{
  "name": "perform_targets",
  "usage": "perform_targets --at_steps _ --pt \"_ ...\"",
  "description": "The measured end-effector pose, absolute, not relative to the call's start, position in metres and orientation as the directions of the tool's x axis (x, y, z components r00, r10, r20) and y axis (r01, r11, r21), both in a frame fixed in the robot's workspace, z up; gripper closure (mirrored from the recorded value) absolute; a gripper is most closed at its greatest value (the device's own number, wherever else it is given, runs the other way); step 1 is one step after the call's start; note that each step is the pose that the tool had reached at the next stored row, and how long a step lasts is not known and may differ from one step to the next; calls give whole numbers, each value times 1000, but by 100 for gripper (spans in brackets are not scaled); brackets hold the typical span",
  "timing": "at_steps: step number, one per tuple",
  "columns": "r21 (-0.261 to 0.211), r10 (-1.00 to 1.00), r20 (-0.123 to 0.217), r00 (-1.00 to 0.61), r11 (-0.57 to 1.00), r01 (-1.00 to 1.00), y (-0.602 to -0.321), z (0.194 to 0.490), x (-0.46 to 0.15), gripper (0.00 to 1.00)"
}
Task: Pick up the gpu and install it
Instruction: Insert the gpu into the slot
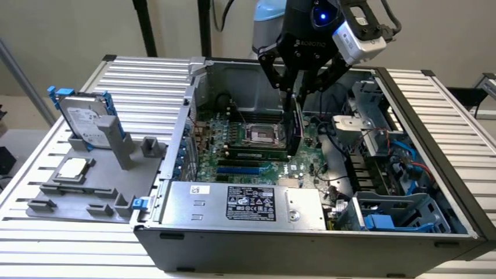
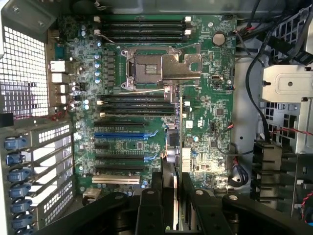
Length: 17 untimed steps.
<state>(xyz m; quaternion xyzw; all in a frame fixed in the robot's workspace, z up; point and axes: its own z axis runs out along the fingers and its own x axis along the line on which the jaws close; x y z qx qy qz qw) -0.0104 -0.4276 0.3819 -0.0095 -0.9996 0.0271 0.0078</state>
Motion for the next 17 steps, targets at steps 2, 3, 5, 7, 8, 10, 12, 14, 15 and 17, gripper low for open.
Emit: perform_targets --at_steps 2,3,5,7,8,10,12,14,15,17 --pt "-54 19 15 -1000 998 18 -428 382 -10 73" --pt "-54 19 15 -1000 998 18 -428 382 -10 73" --pt "-54 18 15 -1000 998 17 -428 382 -10 73" --pt "-54 17 15 -1000 998 16 -428 382 -10 73" --pt "-54 17 15 -1000 998 16 -428 382 -10 73" --pt "-54 16 15 -1000 998 16 -428 382 -10 73" --pt "-54 8 15 -1000 999 8 -428 382 -11 73" --pt "-54 -27 15 -1000 998 -28 -428 382 -10 73" --pt "-53 -45 15 -999 998 -46 -428 382 -10 73" --pt "-52 -82 15 -997 995 -82 -428 381 -10 73"
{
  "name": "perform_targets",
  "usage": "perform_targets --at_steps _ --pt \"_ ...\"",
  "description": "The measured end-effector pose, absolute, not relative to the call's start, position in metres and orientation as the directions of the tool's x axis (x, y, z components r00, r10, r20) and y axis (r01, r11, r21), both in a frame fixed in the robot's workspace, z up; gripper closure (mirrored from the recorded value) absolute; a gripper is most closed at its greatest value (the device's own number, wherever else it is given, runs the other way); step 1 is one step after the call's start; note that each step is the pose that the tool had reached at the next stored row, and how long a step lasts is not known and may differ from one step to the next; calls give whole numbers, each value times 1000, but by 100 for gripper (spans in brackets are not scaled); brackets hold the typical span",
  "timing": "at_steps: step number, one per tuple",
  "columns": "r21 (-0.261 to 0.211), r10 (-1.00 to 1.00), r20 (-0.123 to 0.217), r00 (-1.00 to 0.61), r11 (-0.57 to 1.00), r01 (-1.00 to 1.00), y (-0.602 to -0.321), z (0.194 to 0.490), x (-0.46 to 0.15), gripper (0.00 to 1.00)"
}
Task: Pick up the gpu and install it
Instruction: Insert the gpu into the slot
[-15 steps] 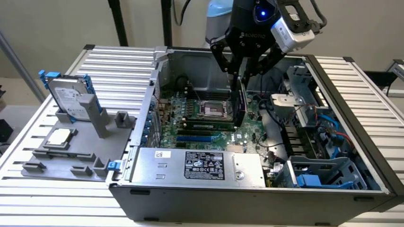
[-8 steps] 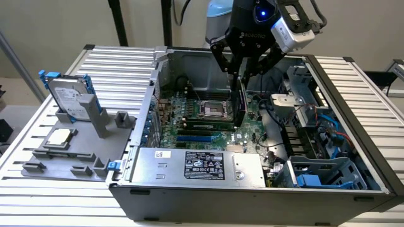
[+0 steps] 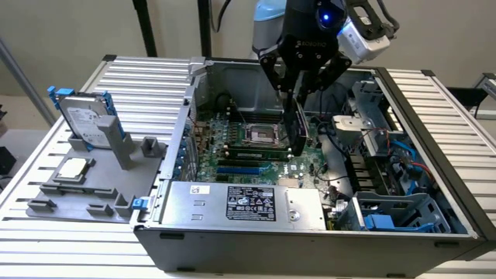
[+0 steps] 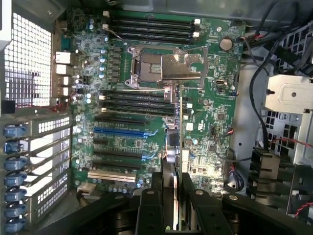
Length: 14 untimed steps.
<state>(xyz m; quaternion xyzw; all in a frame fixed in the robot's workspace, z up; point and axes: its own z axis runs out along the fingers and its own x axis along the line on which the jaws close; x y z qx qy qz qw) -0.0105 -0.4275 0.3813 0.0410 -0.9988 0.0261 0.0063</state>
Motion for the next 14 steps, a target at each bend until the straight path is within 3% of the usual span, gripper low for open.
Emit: perform_targets --at_steps 14 --pt "-47 -330 14 -944 943 -331 -428 378 -10 73"
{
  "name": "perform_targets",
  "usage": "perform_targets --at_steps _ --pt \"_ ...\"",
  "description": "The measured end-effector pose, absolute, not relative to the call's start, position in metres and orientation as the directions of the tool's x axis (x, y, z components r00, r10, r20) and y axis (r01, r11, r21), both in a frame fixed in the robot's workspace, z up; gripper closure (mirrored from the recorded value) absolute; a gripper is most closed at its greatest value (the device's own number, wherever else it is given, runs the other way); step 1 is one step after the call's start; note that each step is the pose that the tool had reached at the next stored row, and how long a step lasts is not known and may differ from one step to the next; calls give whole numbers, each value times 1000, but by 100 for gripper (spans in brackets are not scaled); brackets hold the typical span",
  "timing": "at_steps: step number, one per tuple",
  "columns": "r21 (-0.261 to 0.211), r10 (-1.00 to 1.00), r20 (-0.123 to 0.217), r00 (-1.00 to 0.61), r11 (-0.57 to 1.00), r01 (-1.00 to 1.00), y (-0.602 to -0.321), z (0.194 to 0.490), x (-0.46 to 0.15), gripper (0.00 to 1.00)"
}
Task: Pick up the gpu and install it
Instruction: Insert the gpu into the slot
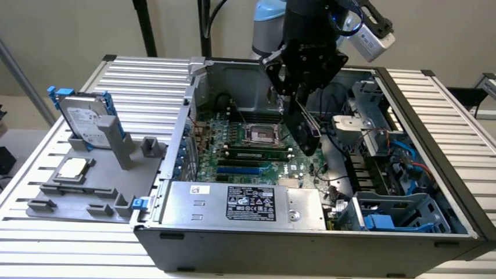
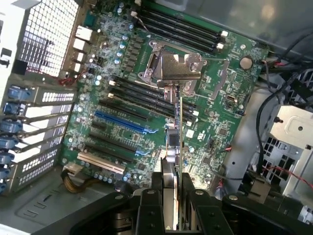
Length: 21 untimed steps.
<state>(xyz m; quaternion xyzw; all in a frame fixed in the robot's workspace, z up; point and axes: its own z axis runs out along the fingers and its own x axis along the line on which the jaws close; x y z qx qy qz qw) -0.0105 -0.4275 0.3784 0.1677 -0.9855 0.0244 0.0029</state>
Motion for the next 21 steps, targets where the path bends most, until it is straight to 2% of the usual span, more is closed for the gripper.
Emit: perform_targets --at_steps 21 --pt "-47 -658 14 -753 752 -658 -428 373 -10 73"
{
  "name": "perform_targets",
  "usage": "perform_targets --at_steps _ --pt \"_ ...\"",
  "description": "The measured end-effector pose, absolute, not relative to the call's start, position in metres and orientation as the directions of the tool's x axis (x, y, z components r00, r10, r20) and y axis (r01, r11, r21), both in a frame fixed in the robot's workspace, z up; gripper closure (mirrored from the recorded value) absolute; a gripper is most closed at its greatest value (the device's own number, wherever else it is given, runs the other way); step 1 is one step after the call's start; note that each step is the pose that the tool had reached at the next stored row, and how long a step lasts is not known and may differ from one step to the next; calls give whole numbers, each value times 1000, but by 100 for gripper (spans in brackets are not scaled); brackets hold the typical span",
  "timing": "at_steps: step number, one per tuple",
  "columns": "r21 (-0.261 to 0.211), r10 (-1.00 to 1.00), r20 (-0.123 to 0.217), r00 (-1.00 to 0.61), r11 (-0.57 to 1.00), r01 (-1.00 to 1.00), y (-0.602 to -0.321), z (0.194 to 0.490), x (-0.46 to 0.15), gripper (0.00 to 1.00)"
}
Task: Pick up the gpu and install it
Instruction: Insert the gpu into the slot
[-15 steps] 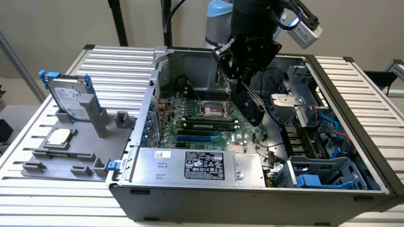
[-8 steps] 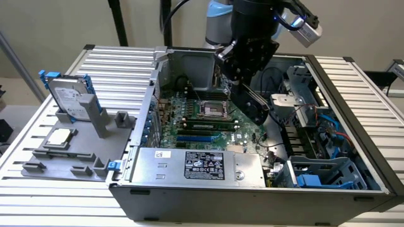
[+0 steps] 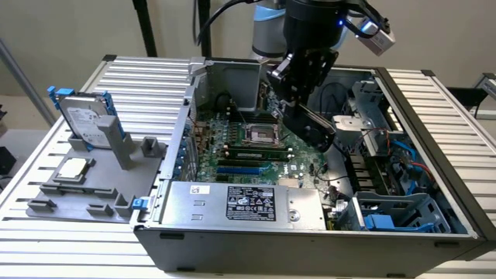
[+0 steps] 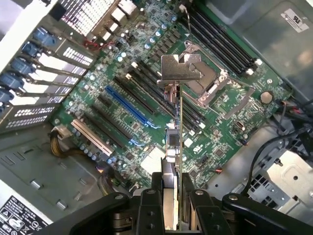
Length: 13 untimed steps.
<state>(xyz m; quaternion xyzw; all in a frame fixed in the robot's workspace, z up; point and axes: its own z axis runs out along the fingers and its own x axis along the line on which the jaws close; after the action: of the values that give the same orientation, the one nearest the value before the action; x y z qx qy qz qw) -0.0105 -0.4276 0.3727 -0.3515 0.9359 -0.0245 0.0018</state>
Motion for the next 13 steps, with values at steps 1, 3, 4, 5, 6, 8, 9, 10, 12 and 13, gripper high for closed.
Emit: perform_targets --at_steps 1,3,4,5,6,8,9,10,12,13 --pt "-47 -671 14 -741 740 -671 -428 372 -10 73" --pt "-47 -698 14 -716 715 -697 -428 371 -10 73" --pt "-47 -711 14 -703 702 -710 -428 370 -10 73" --pt "-47 -724 14 -690 688 -724 -428 370 -10 73" --pt "-47 -736 14 -676 675 -736 -428 369 -10 73" --pt "-47 -760 13 -650 648 -760 -428 367 -10 73" --pt "-48 -772 13 -636 635 -771 -428 367 -10 73" --pt "-47 -783 13 -622 621 -783 -428 366 -10 73" --pt "-48 -805 13 -593 592 -805 -428 364 -10 73" --pt "-48 -816 13 -578 577 -815 -428 364 -10 73"
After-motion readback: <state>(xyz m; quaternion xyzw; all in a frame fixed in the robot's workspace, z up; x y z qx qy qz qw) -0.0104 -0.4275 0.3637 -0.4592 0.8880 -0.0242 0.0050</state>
